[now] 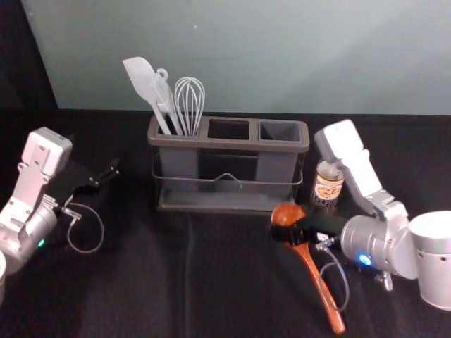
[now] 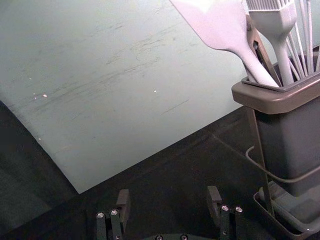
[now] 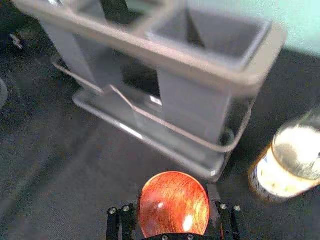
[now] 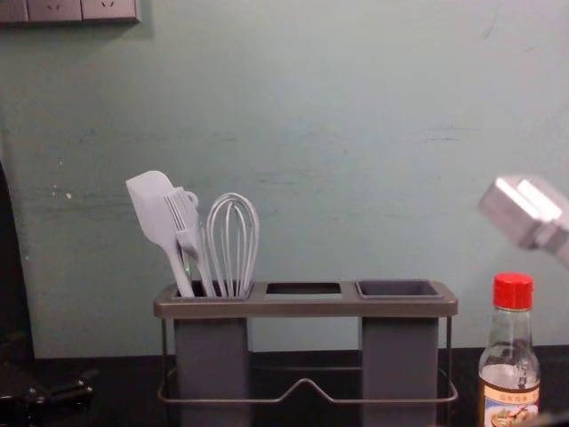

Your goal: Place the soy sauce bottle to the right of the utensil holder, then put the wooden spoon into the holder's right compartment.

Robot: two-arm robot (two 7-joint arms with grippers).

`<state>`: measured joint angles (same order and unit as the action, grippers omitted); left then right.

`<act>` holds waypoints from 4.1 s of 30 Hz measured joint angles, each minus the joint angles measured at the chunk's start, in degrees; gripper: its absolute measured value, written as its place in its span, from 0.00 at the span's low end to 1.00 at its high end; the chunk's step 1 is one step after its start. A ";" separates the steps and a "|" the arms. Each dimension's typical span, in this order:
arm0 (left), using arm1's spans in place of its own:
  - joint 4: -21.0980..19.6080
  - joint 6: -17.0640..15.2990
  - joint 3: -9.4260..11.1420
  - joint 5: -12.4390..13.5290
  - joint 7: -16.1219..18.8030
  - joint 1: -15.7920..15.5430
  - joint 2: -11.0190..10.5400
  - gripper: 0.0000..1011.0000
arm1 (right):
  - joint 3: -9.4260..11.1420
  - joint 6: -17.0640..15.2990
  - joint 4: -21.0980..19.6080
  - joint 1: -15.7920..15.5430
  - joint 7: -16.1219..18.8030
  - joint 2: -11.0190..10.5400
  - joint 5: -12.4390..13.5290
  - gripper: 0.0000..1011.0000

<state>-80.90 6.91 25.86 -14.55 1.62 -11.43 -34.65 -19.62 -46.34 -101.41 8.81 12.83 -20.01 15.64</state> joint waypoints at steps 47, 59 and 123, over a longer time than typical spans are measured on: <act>0.00 0.00 0.00 0.00 0.00 0.00 0.00 0.99 | 2.11 37.46 0.93 13.21 3.14 2.29 2.45 0.81; 0.00 0.00 0.00 0.00 0.00 0.00 0.00 0.99 | 0.19 39.22 9.86 19.35 4.47 4.72 1.39 0.81; 0.00 0.00 0.00 0.00 0.00 0.00 0.00 0.99 | -0.90 27.70 3.84 11.17 5.73 -5.03 8.11 0.81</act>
<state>-80.90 6.91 25.86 -14.55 1.62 -11.43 -34.65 -20.53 -18.64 -97.57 19.98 18.56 -25.04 23.74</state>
